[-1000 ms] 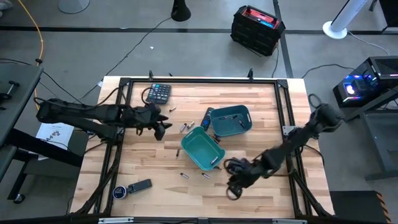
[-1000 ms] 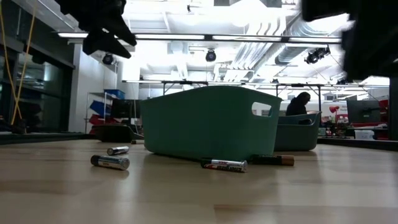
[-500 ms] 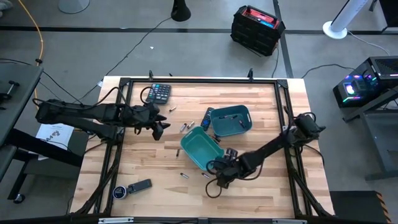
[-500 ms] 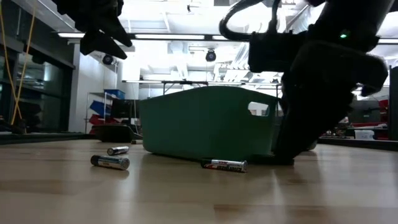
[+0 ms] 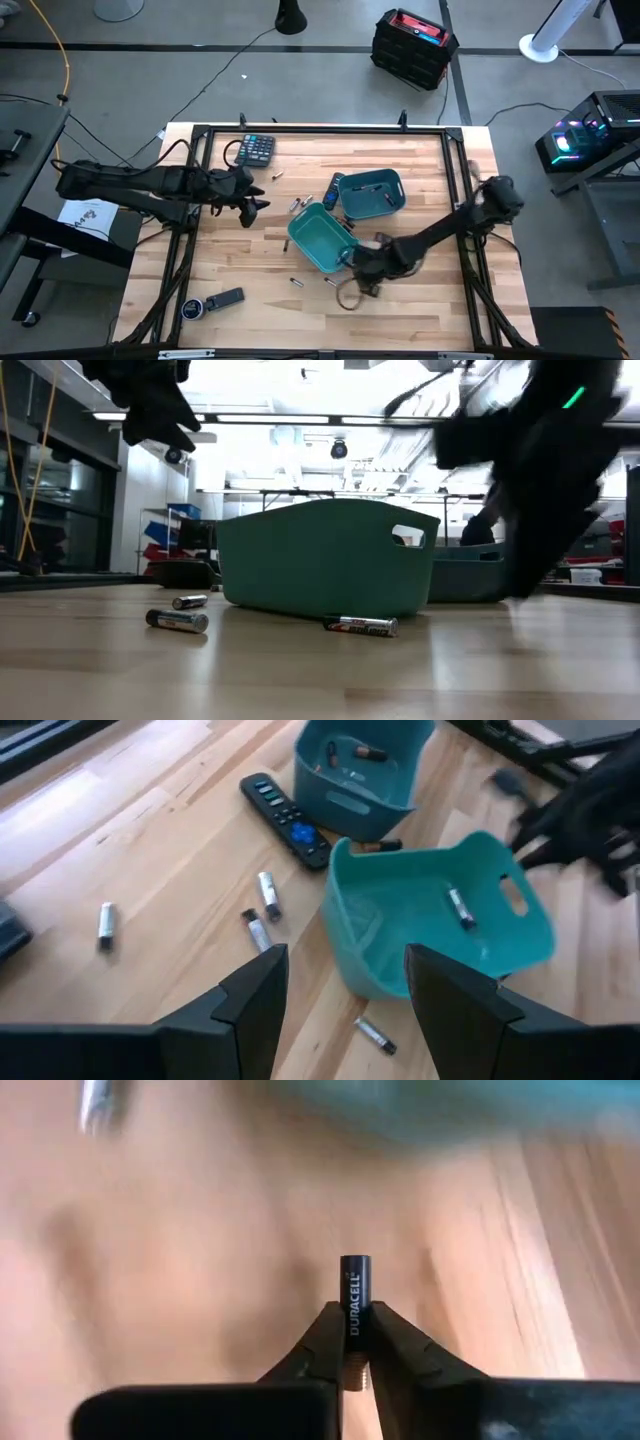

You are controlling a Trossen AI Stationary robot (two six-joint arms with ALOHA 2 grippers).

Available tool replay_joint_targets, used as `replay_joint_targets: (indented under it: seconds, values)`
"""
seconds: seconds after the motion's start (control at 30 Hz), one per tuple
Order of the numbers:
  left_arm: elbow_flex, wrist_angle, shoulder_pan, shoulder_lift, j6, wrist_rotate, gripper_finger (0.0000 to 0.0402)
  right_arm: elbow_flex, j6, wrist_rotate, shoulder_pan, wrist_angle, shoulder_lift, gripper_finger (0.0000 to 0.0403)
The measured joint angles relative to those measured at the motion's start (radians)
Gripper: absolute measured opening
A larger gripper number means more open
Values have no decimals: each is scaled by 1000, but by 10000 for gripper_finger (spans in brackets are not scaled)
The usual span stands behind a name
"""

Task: Sort batteries
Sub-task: Put the black battery into the blue bin, then put the white battery into the green bin

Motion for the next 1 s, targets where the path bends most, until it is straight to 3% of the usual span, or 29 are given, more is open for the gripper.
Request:
replay_joint_targets:
  seconds: [0.13, 0.27, 0.37, 0.47, 0.67, 0.83, 1.0]
  values:
    - [0, -58, 1, -36, -3, -63, 192, 5, 55, 36, 36, -259, -171, 9]
    - [0, -61, 1, -49, -50, -121, 192, 4, 203, 227, 13, -430, -347, 5]
    - [0, -4, 0, -36, -60, -137, 192, -5, 248, 390, -82, -424, -443, 8]
    - [0, 82, 0, -3, -30, -107, 192, -34, 206, 461, -209, -337, -493, 21]
    - [0, 315, -10, 129, -20, 10, 192, -71, 45, 330, -415, -160, -476, 101]
    - [0, 460, -43, 288, -46, 69, 191, -71, -54, 291, -473, -70, -474, 169]
    - [22, 296, -103, 366, -167, 183, 180, -58, -117, 191, -484, -56, -507, 191]
